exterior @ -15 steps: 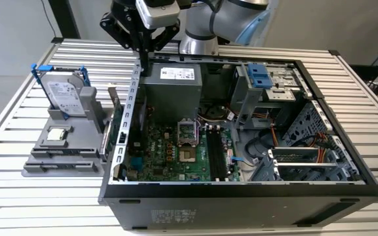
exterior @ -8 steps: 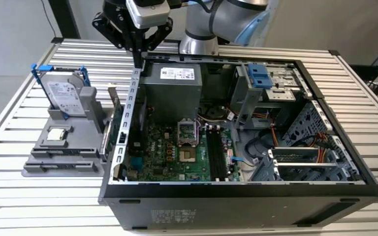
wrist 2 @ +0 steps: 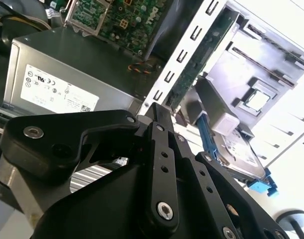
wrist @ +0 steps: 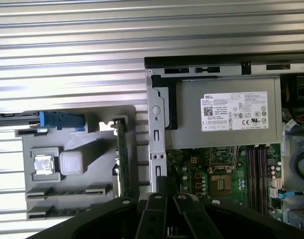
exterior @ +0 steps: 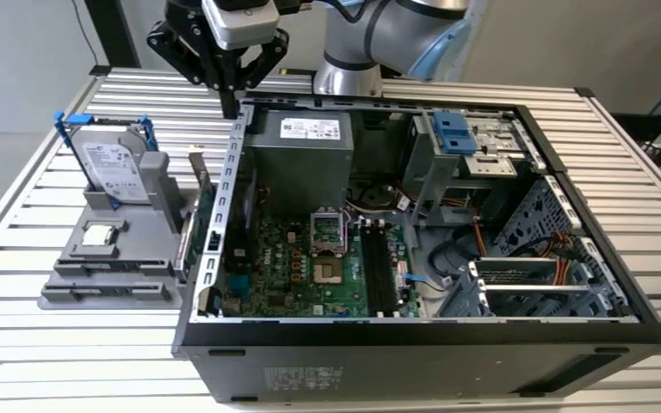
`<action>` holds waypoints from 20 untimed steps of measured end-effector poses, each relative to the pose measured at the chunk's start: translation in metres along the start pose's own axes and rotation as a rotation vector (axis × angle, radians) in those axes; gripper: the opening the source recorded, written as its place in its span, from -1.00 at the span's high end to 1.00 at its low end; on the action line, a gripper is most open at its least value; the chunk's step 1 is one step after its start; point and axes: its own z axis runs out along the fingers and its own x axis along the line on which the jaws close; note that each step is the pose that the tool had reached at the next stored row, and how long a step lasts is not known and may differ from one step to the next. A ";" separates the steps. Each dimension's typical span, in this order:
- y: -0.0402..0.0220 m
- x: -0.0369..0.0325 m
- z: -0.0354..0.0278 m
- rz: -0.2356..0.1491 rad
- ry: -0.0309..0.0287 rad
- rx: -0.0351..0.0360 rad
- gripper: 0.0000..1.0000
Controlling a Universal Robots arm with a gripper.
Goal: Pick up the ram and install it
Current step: 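Reach for the ram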
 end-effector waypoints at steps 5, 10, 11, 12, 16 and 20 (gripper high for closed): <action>-0.0006 0.0090 -0.0002 0.000 -0.0001 0.0000 1.00; -0.0014 0.0196 -0.0004 0.000 0.0000 0.0000 1.00; -0.0015 0.0216 -0.0005 0.000 0.0000 0.0000 1.00; -0.0017 0.0235 -0.0005 0.000 -0.0001 0.0000 1.00; -0.0022 0.0309 -0.0007 0.000 0.0000 0.0000 1.00; -0.0027 0.0375 -0.0008 0.000 0.0000 0.0000 1.00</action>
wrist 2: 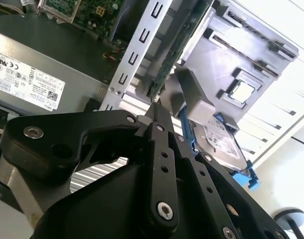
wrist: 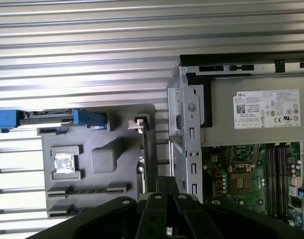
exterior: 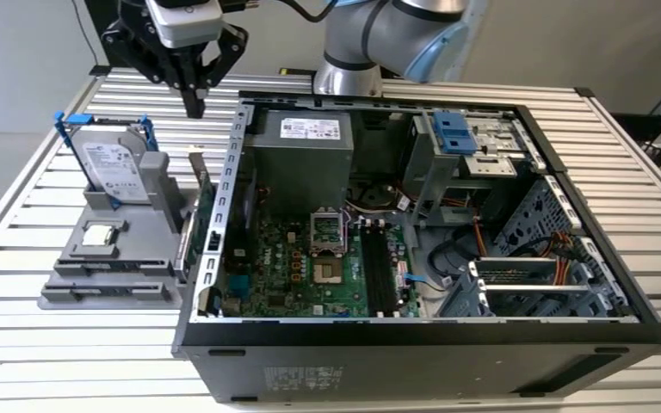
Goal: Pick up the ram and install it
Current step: 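Reach for the ram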
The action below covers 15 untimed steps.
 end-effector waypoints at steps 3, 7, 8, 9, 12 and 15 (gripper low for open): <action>-0.0003 0.0047 -0.0001 0.000 0.0000 0.0000 1.00; -0.0008 0.0107 -0.0002 0.000 0.0000 0.0000 1.00; -0.0009 0.0122 -0.0002 0.000 0.0000 0.0000 1.00; -0.0010 0.0136 -0.0003 0.000 0.0000 0.0000 1.00; -0.0013 0.0178 -0.0004 0.000 0.0000 0.0000 1.00; -0.0016 0.0220 -0.0005 0.000 0.0000 0.0000 1.00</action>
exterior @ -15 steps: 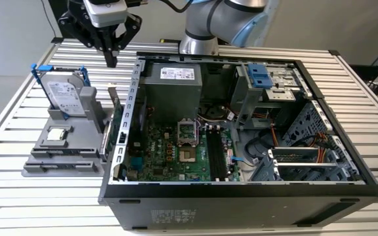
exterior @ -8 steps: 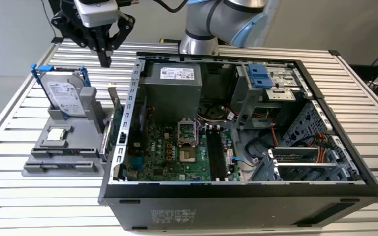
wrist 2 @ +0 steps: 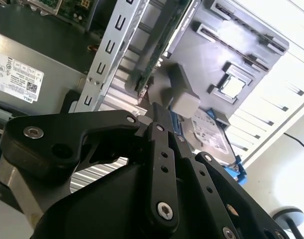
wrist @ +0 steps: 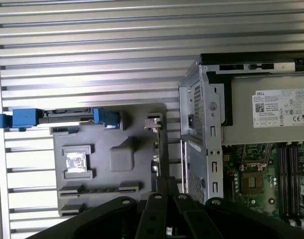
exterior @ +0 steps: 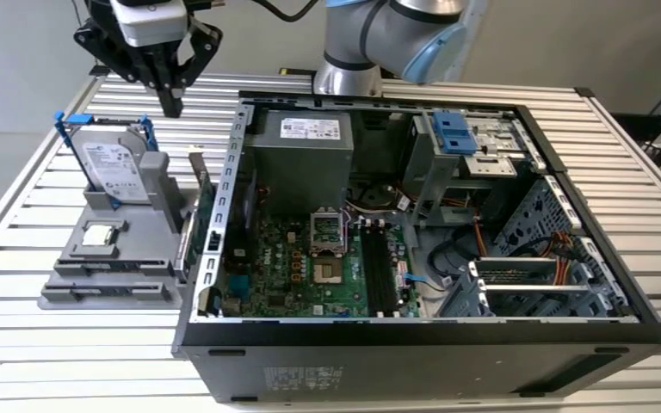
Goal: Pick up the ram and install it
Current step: 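Reach for the ram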
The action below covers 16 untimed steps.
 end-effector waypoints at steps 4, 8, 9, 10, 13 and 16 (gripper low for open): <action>-0.0004 0.0053 -0.0001 0.000 0.0000 0.0000 1.00; -0.0007 0.0103 -0.0002 0.000 0.0000 0.0000 1.00; -0.0008 0.0115 -0.0003 0.000 0.0000 0.0000 1.00; -0.0009 0.0126 -0.0003 0.000 0.0000 0.0000 1.00; -0.0011 0.0162 -0.0003 0.000 0.0000 0.0000 1.00; -0.0014 0.0201 -0.0005 0.000 0.0001 0.0000 1.00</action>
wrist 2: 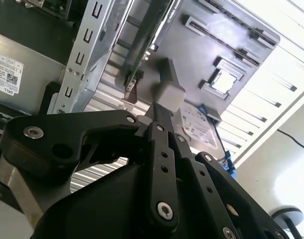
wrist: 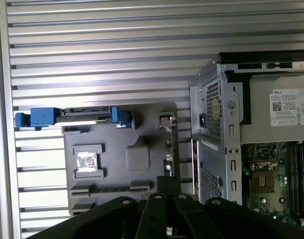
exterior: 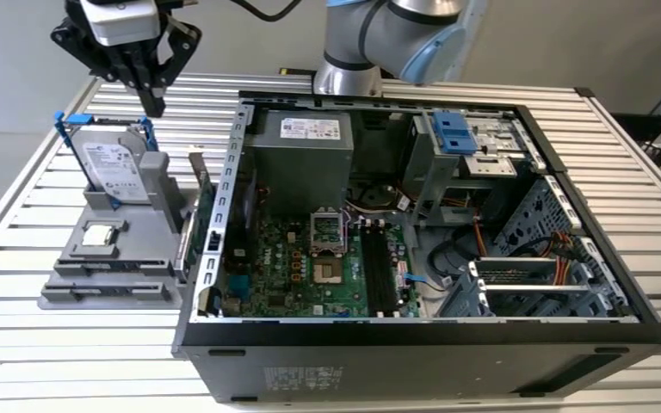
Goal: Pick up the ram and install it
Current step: 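Reach for the ram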
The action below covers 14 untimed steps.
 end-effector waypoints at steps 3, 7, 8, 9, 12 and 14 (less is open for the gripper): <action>-0.0003 0.0039 0.0000 0.000 -0.0001 -0.0001 1.00; -0.0006 0.0086 -0.0002 0.000 -0.0001 -0.0001 1.00; -0.0007 0.0098 -0.0002 0.000 -0.0001 -0.0001 1.00; -0.0008 0.0110 -0.0002 0.000 -0.0001 -0.0001 1.00; -0.0010 0.0147 -0.0003 0.000 -0.0001 -0.0001 1.00; -0.0012 0.0173 -0.0004 0.000 -0.0001 0.0000 1.00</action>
